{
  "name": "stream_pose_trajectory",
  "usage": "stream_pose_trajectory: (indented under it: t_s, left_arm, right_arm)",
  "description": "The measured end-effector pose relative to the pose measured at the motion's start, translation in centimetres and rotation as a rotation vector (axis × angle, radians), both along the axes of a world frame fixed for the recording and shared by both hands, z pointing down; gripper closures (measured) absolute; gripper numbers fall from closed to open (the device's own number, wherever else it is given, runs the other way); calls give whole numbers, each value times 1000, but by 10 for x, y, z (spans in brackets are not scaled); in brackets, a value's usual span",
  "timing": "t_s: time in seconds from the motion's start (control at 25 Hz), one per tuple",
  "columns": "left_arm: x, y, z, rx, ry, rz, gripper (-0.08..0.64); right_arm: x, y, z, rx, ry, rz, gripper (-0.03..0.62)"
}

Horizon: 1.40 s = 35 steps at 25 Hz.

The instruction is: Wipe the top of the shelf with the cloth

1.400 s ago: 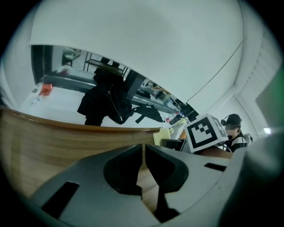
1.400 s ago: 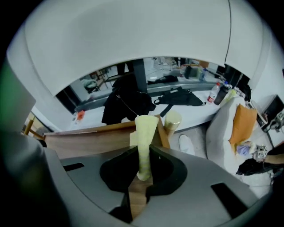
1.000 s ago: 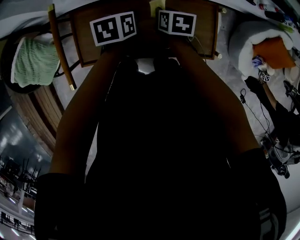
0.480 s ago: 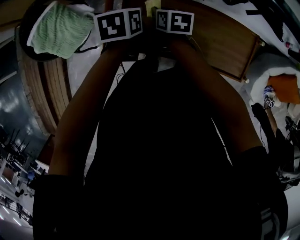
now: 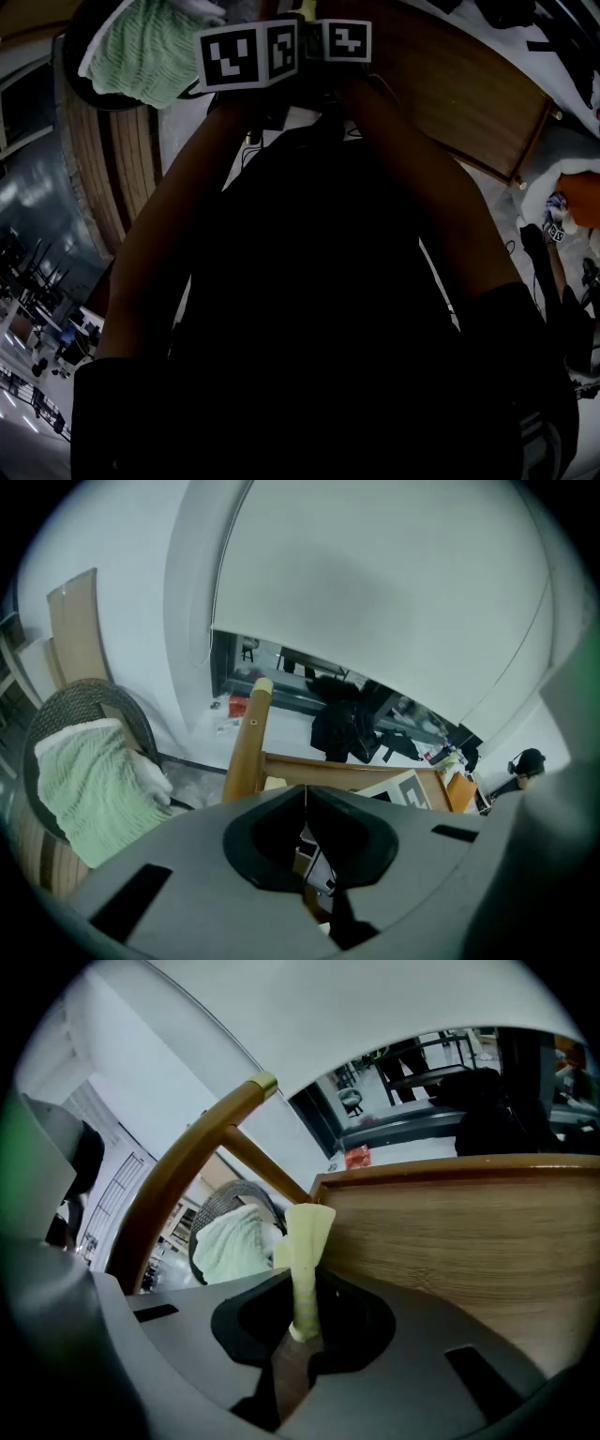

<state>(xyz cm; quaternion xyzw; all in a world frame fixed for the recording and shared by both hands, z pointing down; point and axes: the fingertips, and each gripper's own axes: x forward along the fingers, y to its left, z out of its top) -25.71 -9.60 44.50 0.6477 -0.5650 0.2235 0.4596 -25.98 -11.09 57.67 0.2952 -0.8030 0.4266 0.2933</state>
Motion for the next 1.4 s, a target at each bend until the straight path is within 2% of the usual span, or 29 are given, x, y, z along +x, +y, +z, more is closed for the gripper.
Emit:
stream_pose_trajectory:
  t_s: [0.24, 0.4, 0.64, 0.8, 0.96, 1.16, 1.4]
  left_arm:
    - [2, 2, 7, -21, -18, 32, 548]
    - [10, -2, 13, -30, -13, 46, 548]
    - [40, 4, 33, -82, 12, 61, 548]
    - [72, 7, 38, -100, 25, 84, 548]
    - [108, 8, 46, -110, 17, 112, 548]
    - [157, 10, 59, -135, 11, 129, 548]
    - [225, 5, 68, -146, 32, 160, 548]
  right_arm:
    - [17, 5, 14, -51, 28, 33, 543]
    - [37, 1, 12, -13, 93, 27, 543]
    - [81, -4, 8, 11, 134, 54, 543]
    - [117, -12, 8, 58, 144, 64, 543]
    - [164, -4, 6, 19, 195, 92, 543]
    - [217, -9, 3, 61, 228, 82, 543]
    - [287, -15, 2, 53, 253, 112, 543]
